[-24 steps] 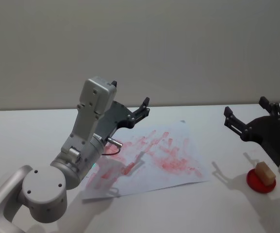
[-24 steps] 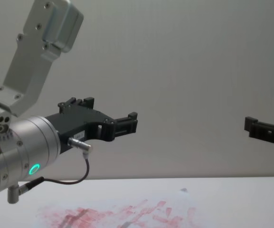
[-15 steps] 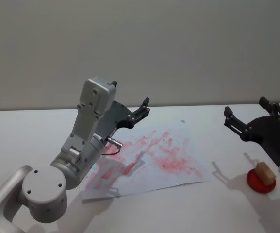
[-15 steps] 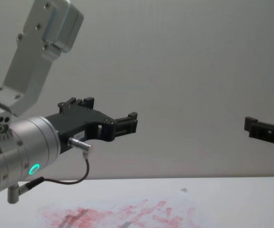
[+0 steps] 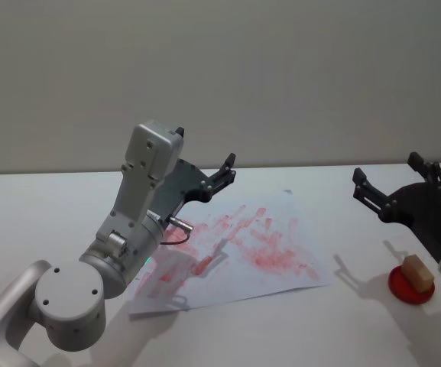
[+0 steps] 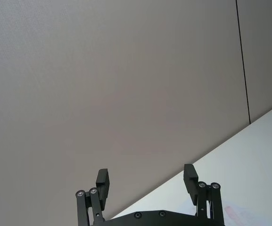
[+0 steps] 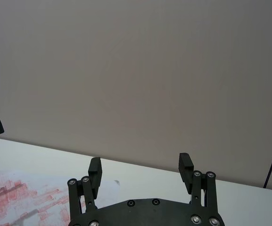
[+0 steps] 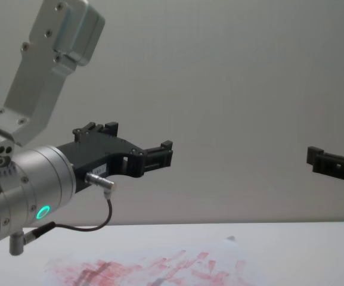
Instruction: Use the one hand to pick up the stamp and affix it onto the A4 paper.
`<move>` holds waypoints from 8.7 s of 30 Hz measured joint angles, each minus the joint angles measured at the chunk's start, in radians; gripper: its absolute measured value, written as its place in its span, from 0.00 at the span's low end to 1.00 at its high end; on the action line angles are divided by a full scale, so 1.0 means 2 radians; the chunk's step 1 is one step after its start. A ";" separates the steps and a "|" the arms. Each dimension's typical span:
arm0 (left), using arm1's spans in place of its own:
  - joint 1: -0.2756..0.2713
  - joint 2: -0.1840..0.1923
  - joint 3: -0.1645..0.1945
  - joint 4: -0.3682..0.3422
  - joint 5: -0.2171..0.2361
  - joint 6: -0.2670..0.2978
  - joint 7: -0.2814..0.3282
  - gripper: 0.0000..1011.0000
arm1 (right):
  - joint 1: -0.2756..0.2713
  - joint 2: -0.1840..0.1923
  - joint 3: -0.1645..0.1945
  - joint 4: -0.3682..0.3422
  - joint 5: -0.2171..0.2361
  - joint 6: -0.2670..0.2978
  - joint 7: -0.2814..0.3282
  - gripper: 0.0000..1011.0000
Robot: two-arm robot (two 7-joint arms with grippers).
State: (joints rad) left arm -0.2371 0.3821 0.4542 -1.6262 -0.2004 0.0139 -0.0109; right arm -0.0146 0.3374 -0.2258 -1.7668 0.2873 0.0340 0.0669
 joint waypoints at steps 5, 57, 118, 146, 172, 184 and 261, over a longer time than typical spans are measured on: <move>0.000 0.000 0.000 0.000 0.000 0.000 0.000 0.99 | 0.000 0.000 0.000 0.000 0.000 0.000 0.000 0.99; 0.000 0.000 0.000 0.000 0.000 0.000 0.000 0.99 | -0.108 0.065 0.031 -0.066 0.032 0.107 -0.065 0.99; 0.000 0.000 0.000 0.000 0.000 0.000 0.000 0.99 | -0.058 0.056 0.026 0.004 -0.015 0.178 -0.002 0.21; 0.000 0.000 0.000 0.000 0.000 0.000 0.000 0.99 | 0.052 -0.006 0.000 0.068 -0.041 0.082 0.118 0.21; 0.000 0.000 0.000 0.000 0.000 0.000 0.000 0.99 | 0.126 -0.049 -0.038 0.181 -0.112 0.142 0.209 0.21; 0.000 0.000 0.000 0.000 0.000 0.000 0.000 0.99 | 0.130 -0.054 -0.046 0.194 -0.119 0.157 0.213 0.21; 0.000 0.000 0.000 0.000 0.000 0.000 0.000 0.99 | -0.083 0.072 0.055 -0.064 0.055 0.216 -0.033 0.21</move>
State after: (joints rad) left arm -0.2371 0.3821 0.4542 -1.6262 -0.2004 0.0139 -0.0109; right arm -0.1808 0.4805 -0.1154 -1.8957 0.3963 0.4655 0.0000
